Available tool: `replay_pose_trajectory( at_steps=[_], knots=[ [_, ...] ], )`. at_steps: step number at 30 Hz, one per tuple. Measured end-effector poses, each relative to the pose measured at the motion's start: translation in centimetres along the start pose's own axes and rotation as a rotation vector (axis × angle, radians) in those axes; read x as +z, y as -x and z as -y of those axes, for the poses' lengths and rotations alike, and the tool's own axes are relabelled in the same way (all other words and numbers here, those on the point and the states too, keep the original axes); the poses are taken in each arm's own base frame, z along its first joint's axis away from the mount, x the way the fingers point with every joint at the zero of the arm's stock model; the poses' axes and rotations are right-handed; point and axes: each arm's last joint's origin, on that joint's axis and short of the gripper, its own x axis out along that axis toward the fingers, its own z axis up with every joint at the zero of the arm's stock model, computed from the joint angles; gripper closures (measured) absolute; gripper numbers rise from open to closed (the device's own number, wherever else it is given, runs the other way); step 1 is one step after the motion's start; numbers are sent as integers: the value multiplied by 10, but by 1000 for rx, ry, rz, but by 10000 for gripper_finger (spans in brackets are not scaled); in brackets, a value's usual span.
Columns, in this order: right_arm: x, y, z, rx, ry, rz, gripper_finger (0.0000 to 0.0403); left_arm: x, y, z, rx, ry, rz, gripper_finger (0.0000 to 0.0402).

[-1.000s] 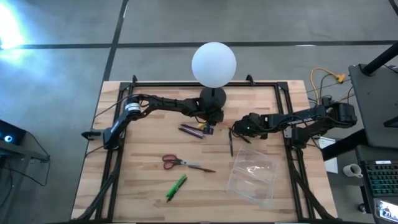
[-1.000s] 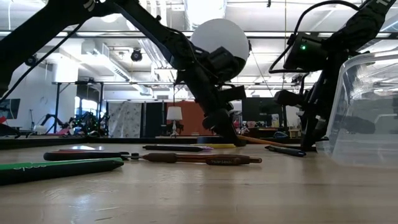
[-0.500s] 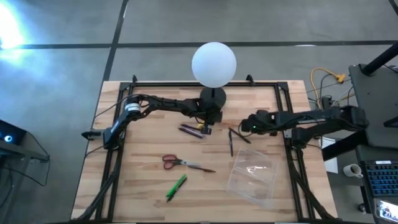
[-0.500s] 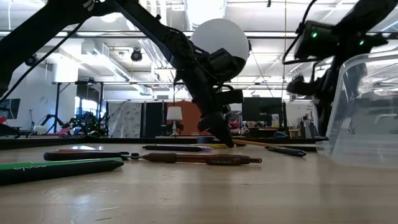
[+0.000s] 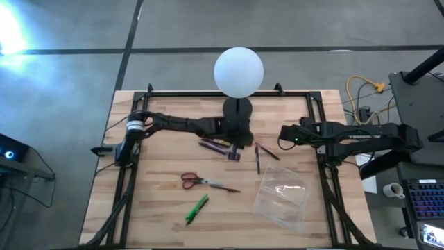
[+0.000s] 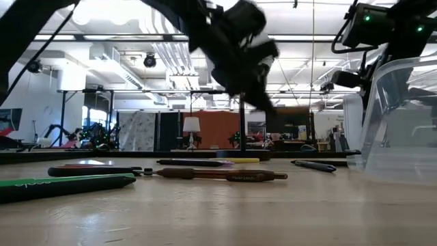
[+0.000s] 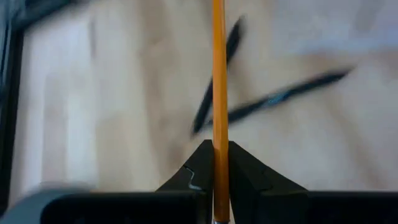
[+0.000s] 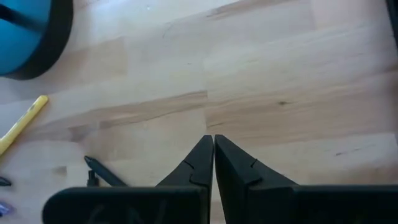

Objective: Pick & place school supplies into a supply box
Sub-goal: Put the orange pencil into the supply box

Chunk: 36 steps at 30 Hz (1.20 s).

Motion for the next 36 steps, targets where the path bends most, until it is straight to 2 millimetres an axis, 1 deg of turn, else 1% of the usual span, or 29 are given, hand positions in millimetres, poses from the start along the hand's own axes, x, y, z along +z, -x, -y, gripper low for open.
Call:
replay_pose_trajectory(
  at_steps=[3, 8, 12, 15, 16, 18, 22, 25, 27, 32, 34, 36],
  knots=[
    [0, -1, 0, -4, 4, 2, 394, 15, 2, 23, -30, -40, 50, 391],
    [0, -1, 2, -25, 14, 19, 394, 30, 1, 63, -96, -116, 77, 391],
    [0, -1, 2, -29, 19, 20, 394, 49, 6, 94, -114, -175, 177, 391],
    [0, -1, 2, -30, 48, 5, 394, 60, 9, 112, -105, -211, 242, 391],
    [0, -1, 2, -30, 68, -6, 394, 62, 7, 116, -99, -214, 259, 391],
    [-1, -1, 2, -28, 110, -27, 394, 64, 3, 121, -81, -216, 274, 391],
    [-2, -1, 2, -25, 188, -62, 394, 69, -12, 135, -83, -225, 285, 391],
    [-4, 0, 2, -19, 243, -93, 394, 82, -21, 145, -98, -237, 301, 391],
    [-7, 1, 3, -16, 265, -106, 394, 89, -30, 150, -115, -246, 281, 391],
    [-15, 5, 5, -16, 318, -127, 394, 116, -48, 152, -132, -244, 298, 390],
    [-18, 6, 7, -26, 313, -130, 394, 124, -53, 152, -156, -205, 260, 390],
    [-19, 7, 10, -52, 315, -134, 394, 126, -61, 154, -195, -134, 197, 390]
  ],
)
